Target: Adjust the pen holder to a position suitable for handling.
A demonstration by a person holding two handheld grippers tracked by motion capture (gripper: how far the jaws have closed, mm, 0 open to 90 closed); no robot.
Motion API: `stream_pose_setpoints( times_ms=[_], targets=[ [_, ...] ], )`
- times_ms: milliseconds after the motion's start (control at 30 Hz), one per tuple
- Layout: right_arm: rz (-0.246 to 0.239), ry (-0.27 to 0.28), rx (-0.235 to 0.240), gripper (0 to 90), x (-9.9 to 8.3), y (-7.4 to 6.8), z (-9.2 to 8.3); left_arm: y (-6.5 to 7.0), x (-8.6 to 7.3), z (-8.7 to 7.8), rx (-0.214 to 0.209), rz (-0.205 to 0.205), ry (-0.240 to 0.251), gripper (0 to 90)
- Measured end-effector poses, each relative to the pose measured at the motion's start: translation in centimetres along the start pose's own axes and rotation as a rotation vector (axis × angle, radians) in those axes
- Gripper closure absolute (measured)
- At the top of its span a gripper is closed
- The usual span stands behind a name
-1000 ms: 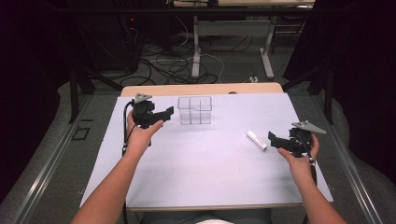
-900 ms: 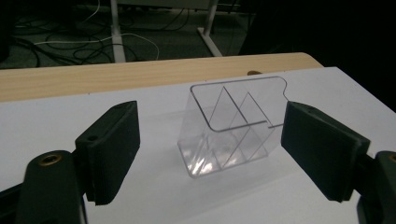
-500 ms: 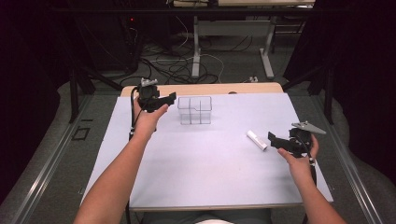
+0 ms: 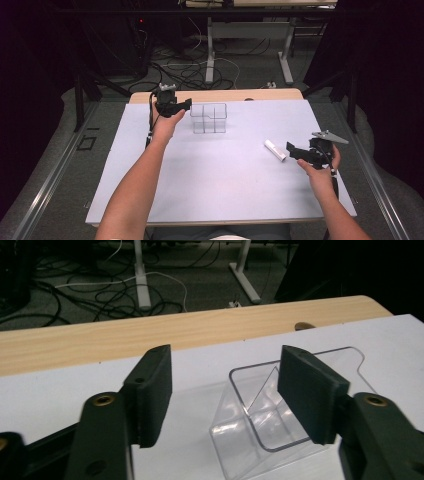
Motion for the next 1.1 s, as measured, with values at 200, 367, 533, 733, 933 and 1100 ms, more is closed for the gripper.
stream_pose_setpoints(
  times_ms=[200,367,533,733,933,1100],
  targets=[
    [0.002,-0.01,0.008,5.5,-0.1,0.0,0.1,0.0,-0.5,1.0,-0.043,-0.047,-0.059,51.4],
    [0.002,-0.015,0.01,6.1,-0.1,0.1,0.1,0.5,-1.0,1.7,-0.049,-0.056,-0.094,57.7],
    [0.006,-0.018,0.011,6.4,-0.2,0.1,0.2,0.8,-1.4,2.4,-0.049,-0.069,-0.116,60.2],
    [0.002,-0.019,0.017,6.7,-0.2,0.2,0.3,0.7,-2.0,2.9,-0.067,-0.092,-0.171,66.7],
    [0.002,-0.022,0.019,6.7,-0.2,0.3,0.3,1.4,-2.1,3.0,-0.046,-0.085,-0.165,75.8],
    [0.004,-0.022,0.021,6.8,-0.2,0.2,0.3,1.6,-2.2,2.9,-0.028,-0.101,-0.157,79.8]
  ],
)
Point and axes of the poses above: each handheld gripper's, and its own axes: z roughly forward along the jaws, x roughly out of its top, y roughly to its right, the point moved 2 cm from there along z, roughly forward along the jaws, and after that the axes turned 5 degrees about -y, right-handed, at the moved point
